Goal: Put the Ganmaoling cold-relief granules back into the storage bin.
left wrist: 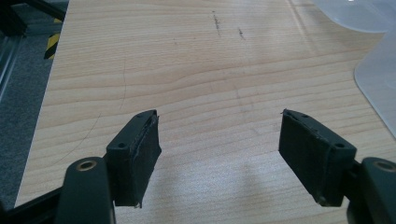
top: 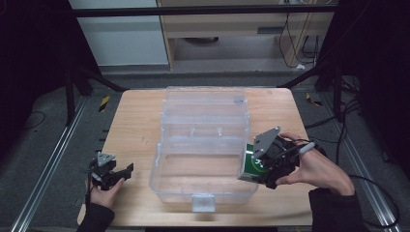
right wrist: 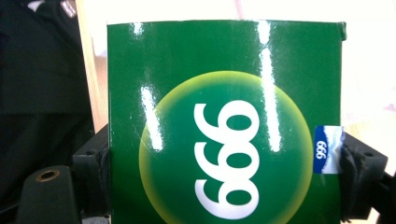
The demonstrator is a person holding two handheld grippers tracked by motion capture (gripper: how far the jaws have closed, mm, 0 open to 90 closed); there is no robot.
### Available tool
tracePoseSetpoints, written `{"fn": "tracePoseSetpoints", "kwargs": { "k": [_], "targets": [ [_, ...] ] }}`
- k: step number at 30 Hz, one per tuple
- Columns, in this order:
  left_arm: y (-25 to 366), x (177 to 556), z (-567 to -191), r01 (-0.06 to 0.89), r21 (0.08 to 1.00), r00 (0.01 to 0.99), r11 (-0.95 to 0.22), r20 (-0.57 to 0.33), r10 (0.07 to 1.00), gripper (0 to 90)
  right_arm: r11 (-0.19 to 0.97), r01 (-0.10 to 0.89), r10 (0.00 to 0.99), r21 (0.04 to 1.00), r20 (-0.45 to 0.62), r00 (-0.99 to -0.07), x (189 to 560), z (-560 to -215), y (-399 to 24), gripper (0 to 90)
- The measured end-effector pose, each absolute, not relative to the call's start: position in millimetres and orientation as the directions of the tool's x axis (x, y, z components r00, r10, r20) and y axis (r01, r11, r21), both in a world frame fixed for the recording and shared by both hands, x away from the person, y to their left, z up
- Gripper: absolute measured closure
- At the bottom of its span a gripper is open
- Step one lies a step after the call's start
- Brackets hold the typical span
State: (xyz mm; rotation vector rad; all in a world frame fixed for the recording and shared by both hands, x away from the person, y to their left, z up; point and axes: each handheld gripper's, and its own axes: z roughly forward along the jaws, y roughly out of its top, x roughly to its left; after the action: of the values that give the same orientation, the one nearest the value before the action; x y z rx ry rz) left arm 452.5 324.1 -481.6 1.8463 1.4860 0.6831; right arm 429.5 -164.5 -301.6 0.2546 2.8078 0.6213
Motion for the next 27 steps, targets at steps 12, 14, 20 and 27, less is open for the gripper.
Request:
{"fn": "tracePoseSetpoints", "kwargs": {
  "k": [12,14,20,27],
  "targets": [
    [324.2,453.0,-481.8,0.630,0.764,0.218,-0.135,-0.007,0.976,28.5,0.886,0.100,0.211,0.452,-0.203,-0.956,446.3,-311.9,-140.6,15.9],
    [324.2,453.0,-481.8,0.630,0.765,0.218,-0.135,-0.007,0.976,28.6,0.887,0.093,0.205,0.452,-0.204,-0.957,447.4,-312.9,-139.4,16.0],
    [324.2,452.9,-481.6,0.628,0.767,0.218,-0.134,-0.009,0.976,28.5,0.892,0.093,0.194,0.442,-0.190,-0.962,451.4,-322.9,-127.9,15.9],
    [324.6,453.0,-481.8,0.629,0.766,0.219,-0.134,-0.009,0.976,28.6,0.909,0.088,0.175,0.407,-0.183,-0.967,454.2,-336.4,-123.5,15.9]
  ]
}}
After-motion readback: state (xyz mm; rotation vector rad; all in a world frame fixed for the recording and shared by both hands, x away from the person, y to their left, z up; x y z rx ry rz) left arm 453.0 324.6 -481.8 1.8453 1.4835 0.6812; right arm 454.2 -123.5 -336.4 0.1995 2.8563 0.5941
